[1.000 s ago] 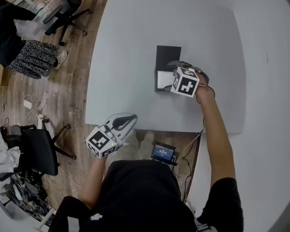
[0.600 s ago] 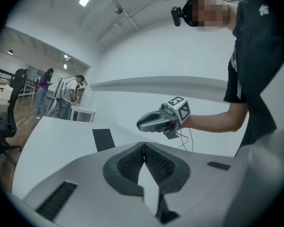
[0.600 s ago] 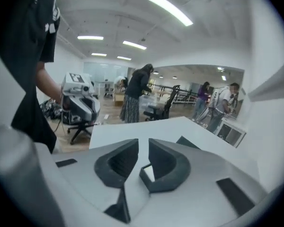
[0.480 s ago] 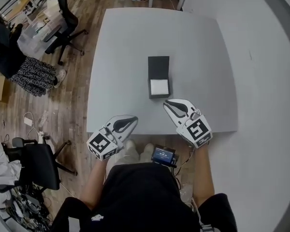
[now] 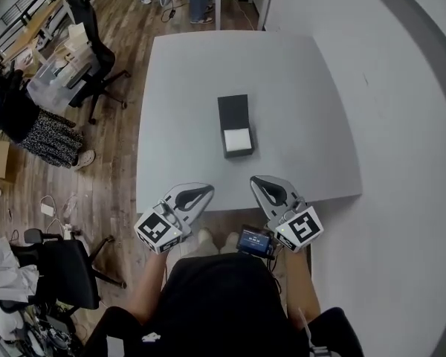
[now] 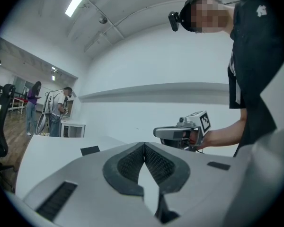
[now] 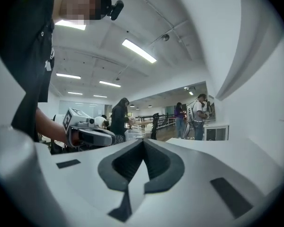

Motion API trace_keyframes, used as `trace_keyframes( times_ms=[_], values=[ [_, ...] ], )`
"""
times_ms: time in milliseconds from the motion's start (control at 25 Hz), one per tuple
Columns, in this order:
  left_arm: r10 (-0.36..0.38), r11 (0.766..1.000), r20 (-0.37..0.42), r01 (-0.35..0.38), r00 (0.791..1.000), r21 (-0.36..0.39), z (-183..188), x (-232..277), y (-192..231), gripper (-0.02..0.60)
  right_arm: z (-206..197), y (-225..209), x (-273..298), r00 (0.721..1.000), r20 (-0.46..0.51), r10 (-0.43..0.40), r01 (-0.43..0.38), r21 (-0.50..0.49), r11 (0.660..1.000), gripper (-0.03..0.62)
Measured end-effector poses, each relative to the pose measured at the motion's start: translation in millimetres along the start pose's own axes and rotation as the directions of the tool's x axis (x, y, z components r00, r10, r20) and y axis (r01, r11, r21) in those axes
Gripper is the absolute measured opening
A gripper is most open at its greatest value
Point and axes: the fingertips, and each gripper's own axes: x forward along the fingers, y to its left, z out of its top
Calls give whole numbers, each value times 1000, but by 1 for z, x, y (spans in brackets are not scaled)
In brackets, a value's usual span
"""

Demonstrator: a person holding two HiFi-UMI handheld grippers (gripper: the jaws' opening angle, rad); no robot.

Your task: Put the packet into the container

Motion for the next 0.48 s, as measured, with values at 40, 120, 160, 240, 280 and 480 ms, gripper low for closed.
trace_keyframes(
  times_ms=[40,120,160,240,280,480],
  values=[
    [0,1000,4,0,1000,3,2,-1,-2,8,2,2,-2,1000,12,-3,3,12,1000,21],
    [3,1000,6,-3,1000,8,6,-3,-5,8,4,5,-5,1000,20,-3,3,20,1000,21],
    [3,1000,7,-3,1000,10,8,-4,-7,8,4,7,-6,1000,18,-2,2,16,1000,21],
    [3,1000,7,-3,1000,15,11,-5,-10,8,6,11,-8,1000,22,1,-2,13,1000,21],
    [5,1000,6,-5,1000,16,13,-5,-11,8,7,12,-9,1000,29,3,-3,15,1000,21],
    [11,1000,-3,-11,1000,29,9,-5,-13,8,9,12,-9,999,37,8,-9,14,1000,21]
  ],
)
